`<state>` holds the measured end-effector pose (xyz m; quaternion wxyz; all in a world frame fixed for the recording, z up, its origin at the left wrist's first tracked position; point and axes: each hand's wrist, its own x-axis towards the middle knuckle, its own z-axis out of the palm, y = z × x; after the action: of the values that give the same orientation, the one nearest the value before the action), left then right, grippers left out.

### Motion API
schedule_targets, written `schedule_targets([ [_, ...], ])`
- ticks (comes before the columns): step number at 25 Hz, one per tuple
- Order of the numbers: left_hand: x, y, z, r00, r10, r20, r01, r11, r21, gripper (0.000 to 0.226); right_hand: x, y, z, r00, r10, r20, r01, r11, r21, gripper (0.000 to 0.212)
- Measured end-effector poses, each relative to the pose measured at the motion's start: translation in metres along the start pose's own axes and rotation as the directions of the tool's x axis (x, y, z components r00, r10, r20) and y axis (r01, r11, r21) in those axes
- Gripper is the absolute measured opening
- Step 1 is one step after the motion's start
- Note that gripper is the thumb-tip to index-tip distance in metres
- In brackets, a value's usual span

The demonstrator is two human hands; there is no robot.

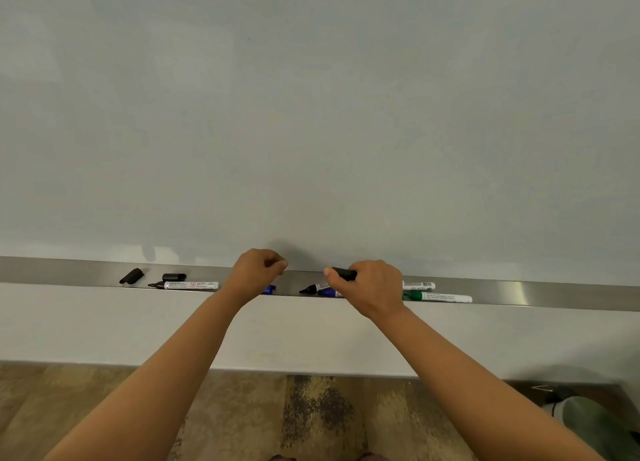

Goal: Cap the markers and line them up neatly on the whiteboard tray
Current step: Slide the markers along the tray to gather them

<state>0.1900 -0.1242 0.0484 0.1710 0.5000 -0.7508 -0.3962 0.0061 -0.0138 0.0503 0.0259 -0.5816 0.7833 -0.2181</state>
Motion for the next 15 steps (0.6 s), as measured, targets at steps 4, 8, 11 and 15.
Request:
schedule_targets([
  [4,0.000,-0.023,-0.007,1.000,-0.010,-0.007,0.012,0.949,0.316,0.025,-0.001,0.012,0.009,0.984,-0.023,0.175,0.024,1.000,-0.004,0.047],
  [8,0.001,-0.032,-0.002,0.988,-0.048,0.147,-0.043,0.827,0.561,0.040,0.001,0.011,0.015,0.944,-0.106,0.312,0.116,0.993,-0.014,0.030],
  [11,0.002,-0.034,0.001,0.981,-0.031,0.191,-0.092,0.794,0.601,0.042,0.010,0.001,0.019,0.921,-0.173,0.349,0.196,0.980,-0.033,0.042],
  [15,0.003,-0.034,0.001,0.984,-0.026,0.178,-0.083,0.812,0.578,0.041,0.021,-0.008,0.028,0.922,-0.249,0.298,0.290,0.952,-0.102,0.040],
])
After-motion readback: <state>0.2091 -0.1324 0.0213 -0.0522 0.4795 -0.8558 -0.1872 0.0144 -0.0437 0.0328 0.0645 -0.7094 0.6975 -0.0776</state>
